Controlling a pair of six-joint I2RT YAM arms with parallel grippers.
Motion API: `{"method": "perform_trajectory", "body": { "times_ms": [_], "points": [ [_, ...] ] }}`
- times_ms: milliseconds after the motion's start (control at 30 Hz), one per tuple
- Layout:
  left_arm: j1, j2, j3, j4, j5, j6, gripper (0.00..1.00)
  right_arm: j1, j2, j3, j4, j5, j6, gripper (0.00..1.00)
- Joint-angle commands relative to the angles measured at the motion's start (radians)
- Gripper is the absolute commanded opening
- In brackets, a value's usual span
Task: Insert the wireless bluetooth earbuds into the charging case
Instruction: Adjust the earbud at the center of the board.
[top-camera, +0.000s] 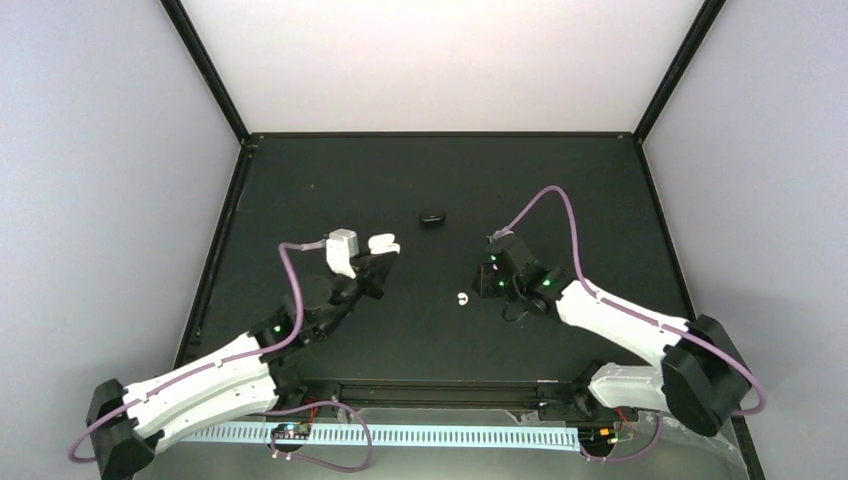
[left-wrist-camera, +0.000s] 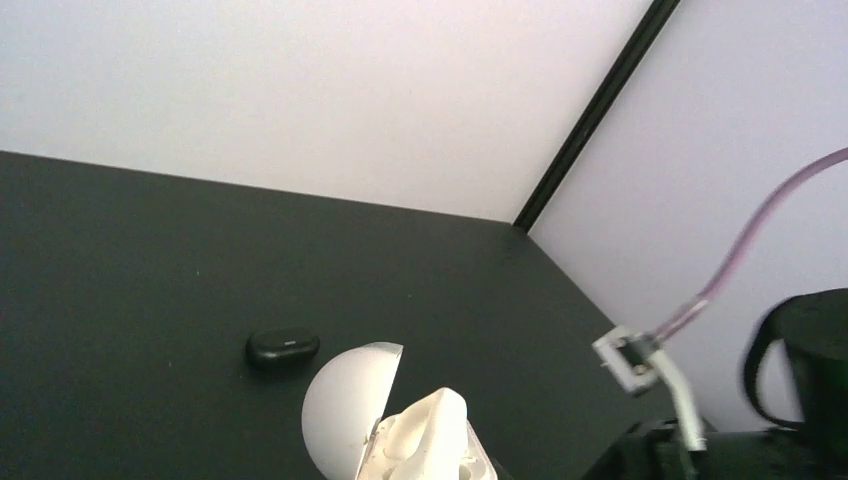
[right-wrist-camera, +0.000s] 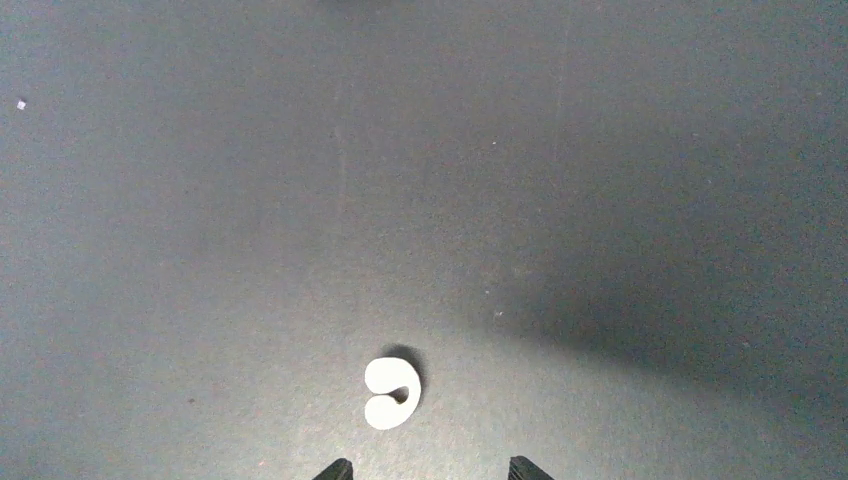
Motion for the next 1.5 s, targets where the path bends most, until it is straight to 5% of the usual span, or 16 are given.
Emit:
{"method": "perform_trajectory", "body": {
  "times_ms": [0, 500, 800, 1233, 1467],
  "points": [
    [0.004, -0.142, -0.006, -0.174, 0.012, 0.027, 0.02, -0.020, 0.091, 0.006, 0.118, -0.040, -0.010, 0.37],
    [0.004, -0.324, -0.082, -0.252, 0.014, 0.011, 0.02, 0.080, 0.336, 0.049, 0.200, -0.180, 0.030, 0.17],
    [0.004, -0.312, -0.078, -0.247, 0.015, 0.020, 0.02, 0.073, 0.415, 0.084, 0.170, -0.058, 0.055, 0.12],
    [0.004, -0.286, -0.083, -0.229, 0.009, 0.022, 0.01, -0.036, 0.368, 0.026, 0.155, -0.027, -0.006, 0.11],
    [0.004, -0.289, -0.091, -0.234, 0.005, 0.020, 0.02, -0.077, 0.295, -0.035, 0.133, -0.021, -0.021, 0.27]
  ]
}}
